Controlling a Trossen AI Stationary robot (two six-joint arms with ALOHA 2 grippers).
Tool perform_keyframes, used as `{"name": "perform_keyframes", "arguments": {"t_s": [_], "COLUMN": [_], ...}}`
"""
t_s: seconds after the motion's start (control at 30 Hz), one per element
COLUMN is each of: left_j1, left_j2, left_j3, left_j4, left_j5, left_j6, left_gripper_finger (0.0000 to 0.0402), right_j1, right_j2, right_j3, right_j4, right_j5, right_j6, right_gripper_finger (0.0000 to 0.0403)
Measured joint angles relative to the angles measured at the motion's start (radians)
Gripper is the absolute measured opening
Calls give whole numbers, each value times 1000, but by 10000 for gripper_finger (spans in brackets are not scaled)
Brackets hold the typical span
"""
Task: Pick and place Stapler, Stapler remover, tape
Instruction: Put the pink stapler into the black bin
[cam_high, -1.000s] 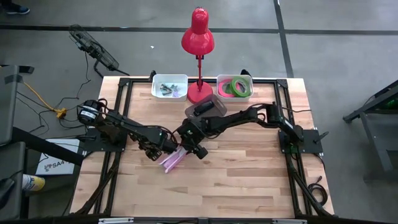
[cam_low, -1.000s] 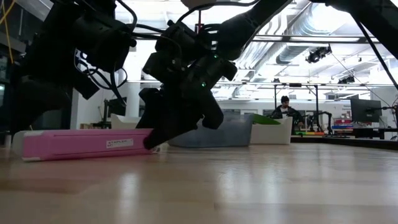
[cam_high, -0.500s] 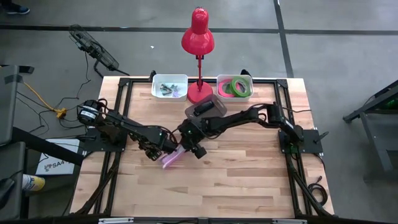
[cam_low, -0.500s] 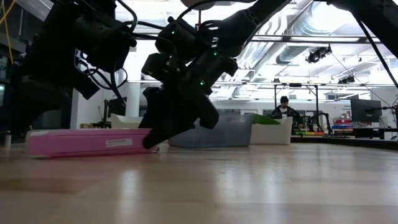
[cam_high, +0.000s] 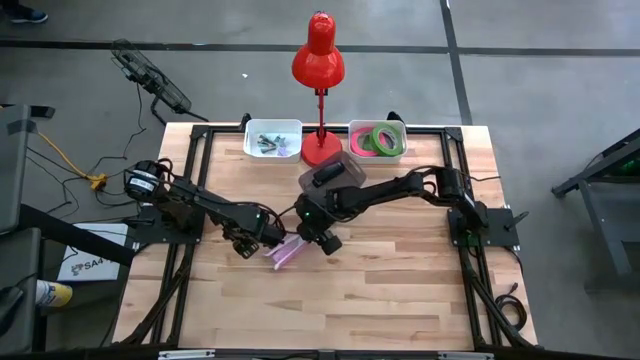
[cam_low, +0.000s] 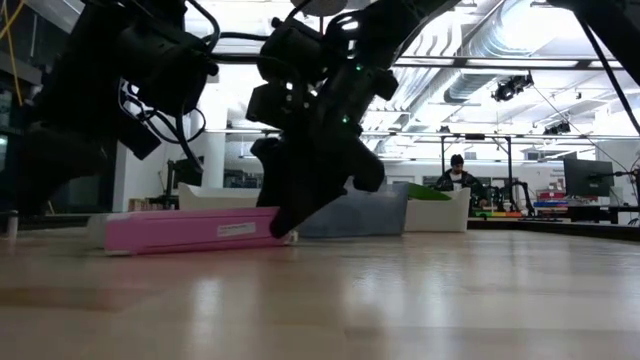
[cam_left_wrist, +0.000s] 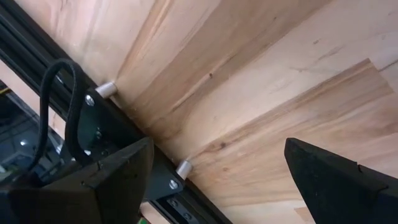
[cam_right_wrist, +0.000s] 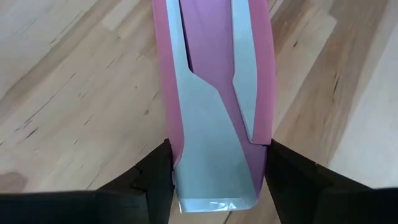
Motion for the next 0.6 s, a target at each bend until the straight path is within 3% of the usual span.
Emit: {"name": "perform_keyframes", "arguments": {"t_s": [0.27, 0.6], "left_j1": [2, 2], "left_j2": [0, 0], "left_j3": [0, 0], "left_j4": [7, 31], "left_j5": [-52, -34], "left_j6": [2, -55], "left_gripper_finger": [356, 356], "right_j1": [5, 43], "right_j2": [-41, -144], "right_j3": [-1, -2], "right_j4": [-126, -262], "right_j5": [16, 54], "right_j6": [24, 28], "right_gripper_finger": [197, 196]}}
